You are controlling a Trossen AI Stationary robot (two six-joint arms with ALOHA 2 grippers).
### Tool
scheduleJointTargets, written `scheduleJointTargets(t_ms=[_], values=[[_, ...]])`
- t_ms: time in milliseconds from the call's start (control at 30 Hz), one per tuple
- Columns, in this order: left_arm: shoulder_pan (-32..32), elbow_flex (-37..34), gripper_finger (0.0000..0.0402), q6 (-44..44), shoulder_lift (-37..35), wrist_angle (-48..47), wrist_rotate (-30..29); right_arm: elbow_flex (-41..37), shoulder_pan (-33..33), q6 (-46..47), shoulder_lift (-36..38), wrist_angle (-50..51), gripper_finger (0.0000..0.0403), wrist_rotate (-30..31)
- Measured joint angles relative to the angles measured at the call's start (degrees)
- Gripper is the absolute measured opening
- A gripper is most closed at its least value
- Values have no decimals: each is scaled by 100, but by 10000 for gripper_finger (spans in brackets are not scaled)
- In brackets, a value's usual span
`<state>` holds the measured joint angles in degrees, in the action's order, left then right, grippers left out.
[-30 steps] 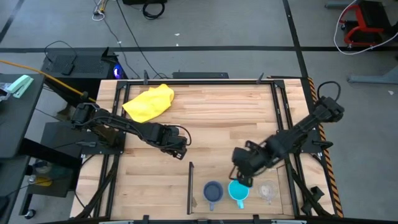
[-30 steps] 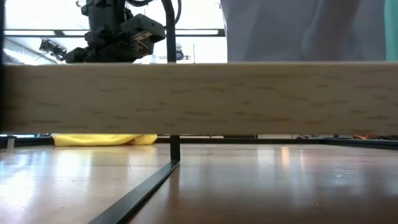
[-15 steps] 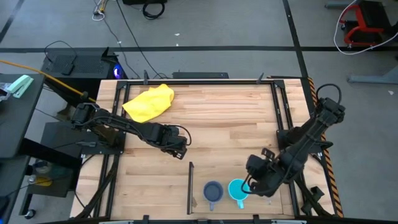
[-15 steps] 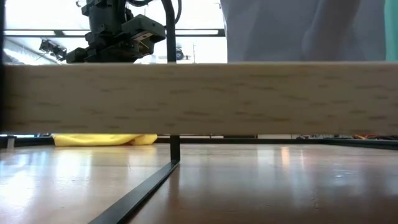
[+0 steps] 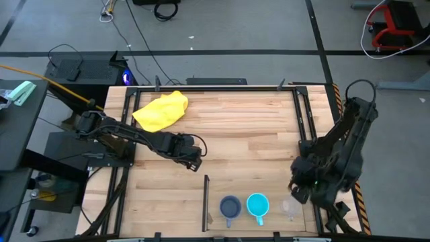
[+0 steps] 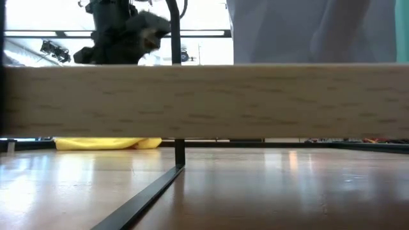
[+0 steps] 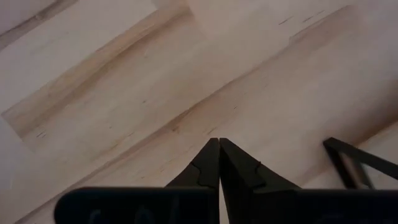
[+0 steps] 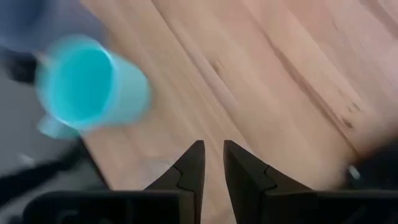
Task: Stack small to large cups/mugs on shelf
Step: Return to Home Position
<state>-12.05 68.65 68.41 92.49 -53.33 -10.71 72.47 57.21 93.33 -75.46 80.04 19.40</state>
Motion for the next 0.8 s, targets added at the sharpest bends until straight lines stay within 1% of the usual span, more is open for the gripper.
scheduleJointTargets(t_ms=[67, 133, 200, 267, 367, 433, 500, 567, 667, 800], values=[[0, 79, 10, -9, -116, -3, -14, 0, 48, 46, 336, -116, 66, 426], [0, 197, 10, -18, -287, 4, -126, 0, 36, -249, 694, -471, 66, 910], [-6, 393, 13, -76, -489, 31, -438, 0, -41, -1007, 1072, -1146, 66, 1338], [-15, 609, 20, -314, -760, 144, -895, 0, -179, -2011, 1422, -1997, 64, 1580], [-115, 885, 29, -945, -1179, 638, -1570, 0, -360, -3637, 1864, -3410, 55, 1676], [-212, 976, 34, -1423, -1443, 1199, -1929, 0, -385, -4560, 2088, -4318, 47, 1661], [-345, 983, 36, -1866, -1700, 1814, -2222, 0, -344, -5290, 2250, -5086, 36, 1593], [-470, 985, 35, -2211, -1924, 2384, -2375, 2, -232, -5887, 2363, -5676, 26, 1521], [-665, 985, 30, -2406, -2174, 2909, -2403, 2, -60, -6229, 2487, -6113, 15, 1480], [-983, 985, 23, -2381, -2393, 3145, -2401, 2, -13, -6022, 2569, -6118, 10, 1462]])
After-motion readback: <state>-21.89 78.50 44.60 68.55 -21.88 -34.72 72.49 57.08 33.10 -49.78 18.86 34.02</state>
